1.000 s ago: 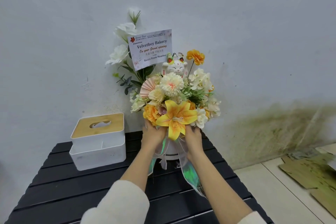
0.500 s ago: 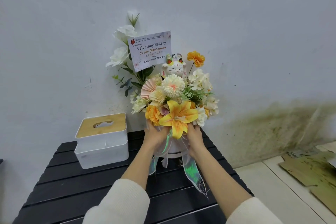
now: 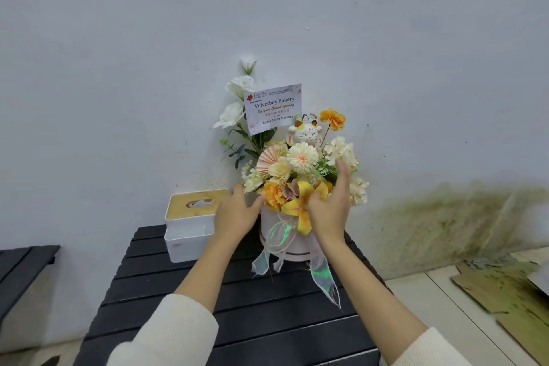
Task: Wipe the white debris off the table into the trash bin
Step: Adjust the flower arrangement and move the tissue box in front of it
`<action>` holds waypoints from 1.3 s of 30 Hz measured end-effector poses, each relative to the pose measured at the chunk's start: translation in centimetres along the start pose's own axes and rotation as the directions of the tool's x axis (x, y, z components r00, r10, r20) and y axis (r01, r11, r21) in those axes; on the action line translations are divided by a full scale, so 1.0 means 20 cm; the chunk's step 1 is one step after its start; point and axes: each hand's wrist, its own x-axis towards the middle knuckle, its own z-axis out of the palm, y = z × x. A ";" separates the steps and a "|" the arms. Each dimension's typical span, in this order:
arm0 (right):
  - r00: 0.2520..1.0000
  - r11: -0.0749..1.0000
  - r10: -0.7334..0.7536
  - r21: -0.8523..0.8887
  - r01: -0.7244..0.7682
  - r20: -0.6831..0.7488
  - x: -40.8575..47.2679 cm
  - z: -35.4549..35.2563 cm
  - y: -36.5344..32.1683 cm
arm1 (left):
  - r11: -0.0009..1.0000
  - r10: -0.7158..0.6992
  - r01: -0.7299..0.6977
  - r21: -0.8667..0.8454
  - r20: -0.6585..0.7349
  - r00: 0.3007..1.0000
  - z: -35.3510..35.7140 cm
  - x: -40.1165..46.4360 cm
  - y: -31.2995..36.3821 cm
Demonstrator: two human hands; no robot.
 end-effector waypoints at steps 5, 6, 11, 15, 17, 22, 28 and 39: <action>0.943 0.989 -0.123 0.122 0.089 0.310 -0.12 0.24 -0.15 | 0.995 -0.102 0.102 -0.002 -0.016 0.995 -0.16 -0.02 -0.25; 0.931 0.990 -0.120 0.108 0.087 0.345 -0.15 0.30 -0.14 | 0.991 -0.131 0.131 0.014 -0.010 0.991 -0.19 -0.02 -0.32; 0.867 0.997 0.043 0.033 -0.068 0.496 -0.29 0.60 0.07 | 0.954 -0.291 0.286 0.091 0.043 0.956 -0.20 0.03 -0.65; 0.830 0.990 0.143 -0.071 -0.125 0.540 -0.34 0.79 0.27 | 0.945 -0.326 0.321 0.061 0.108 0.939 -0.14 0.10 -0.84; 0.803 0.979 0.202 -0.128 -0.157 0.561 -0.34 0.86 0.35 | 0.949 -0.312 0.316 0.000 0.142 0.939 -0.10 0.13 -0.90; 0.749 0.972 0.216 -0.064 -0.227 0.626 -0.39 0.93 0.48 | 0.968 -0.172 0.190 -0.161 0.118 0.978 -0.06 0.13 -0.95; 0.768 0.973 0.224 -0.098 -0.208 0.600 -0.44 0.77 0.40 | 0.964 -0.172 0.179 -0.196 0.052 0.984 -0.13 -0.07 -0.82; 0.821 0.977 0.214 -0.134 -0.168 0.530 -0.73 -0.01 0.06 | 0.955 -0.158 0.169 -0.243 0.065 0.985 -0.26 -0.76 -0.30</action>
